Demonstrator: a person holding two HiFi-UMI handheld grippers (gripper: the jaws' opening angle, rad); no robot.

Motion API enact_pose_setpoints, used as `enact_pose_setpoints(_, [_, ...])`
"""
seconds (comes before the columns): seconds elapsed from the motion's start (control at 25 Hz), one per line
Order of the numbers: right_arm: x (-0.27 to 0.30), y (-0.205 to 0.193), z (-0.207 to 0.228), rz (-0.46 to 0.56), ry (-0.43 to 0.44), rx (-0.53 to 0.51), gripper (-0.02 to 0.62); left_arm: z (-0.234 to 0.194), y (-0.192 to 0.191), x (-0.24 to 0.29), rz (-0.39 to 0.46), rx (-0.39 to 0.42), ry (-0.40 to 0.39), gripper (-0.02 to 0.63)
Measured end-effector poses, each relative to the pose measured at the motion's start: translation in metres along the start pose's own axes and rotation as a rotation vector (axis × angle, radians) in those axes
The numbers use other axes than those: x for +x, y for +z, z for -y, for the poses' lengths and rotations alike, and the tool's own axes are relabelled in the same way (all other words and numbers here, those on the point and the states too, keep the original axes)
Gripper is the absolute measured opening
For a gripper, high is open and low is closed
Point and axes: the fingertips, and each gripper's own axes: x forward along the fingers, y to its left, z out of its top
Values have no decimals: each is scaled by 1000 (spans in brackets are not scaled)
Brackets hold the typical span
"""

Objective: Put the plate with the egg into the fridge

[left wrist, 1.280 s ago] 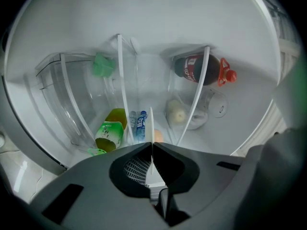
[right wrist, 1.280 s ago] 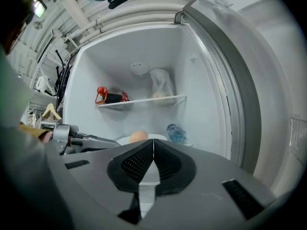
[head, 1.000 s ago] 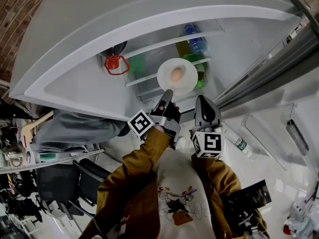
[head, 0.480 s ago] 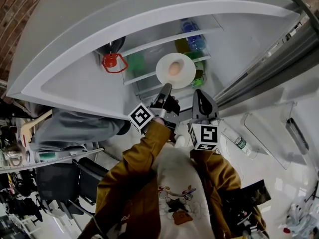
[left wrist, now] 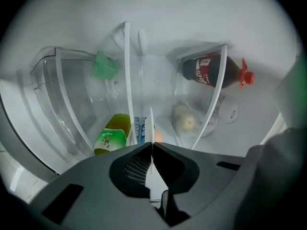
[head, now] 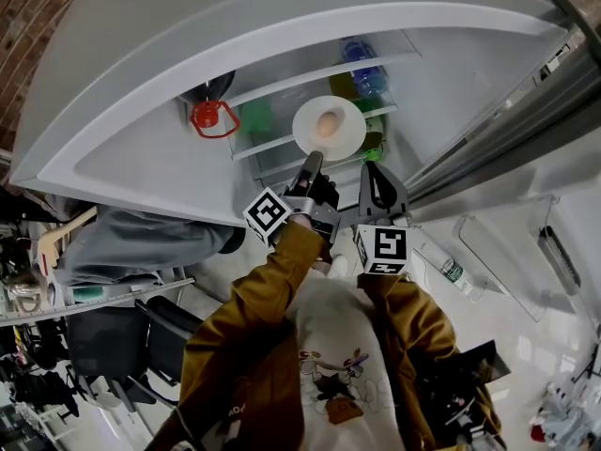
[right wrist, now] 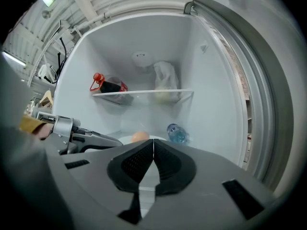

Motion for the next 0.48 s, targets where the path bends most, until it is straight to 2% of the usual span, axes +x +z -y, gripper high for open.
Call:
enact_pose_setpoints(0.12, [4, 1, 1, 3, 0, 1, 5, -4, 4, 3, 1, 18, 18, 17])
enact_pose_setpoints(0.48, [16, -1, 4, -6, 5, 5, 6, -5, 7, 15, 10, 1, 16, 17])
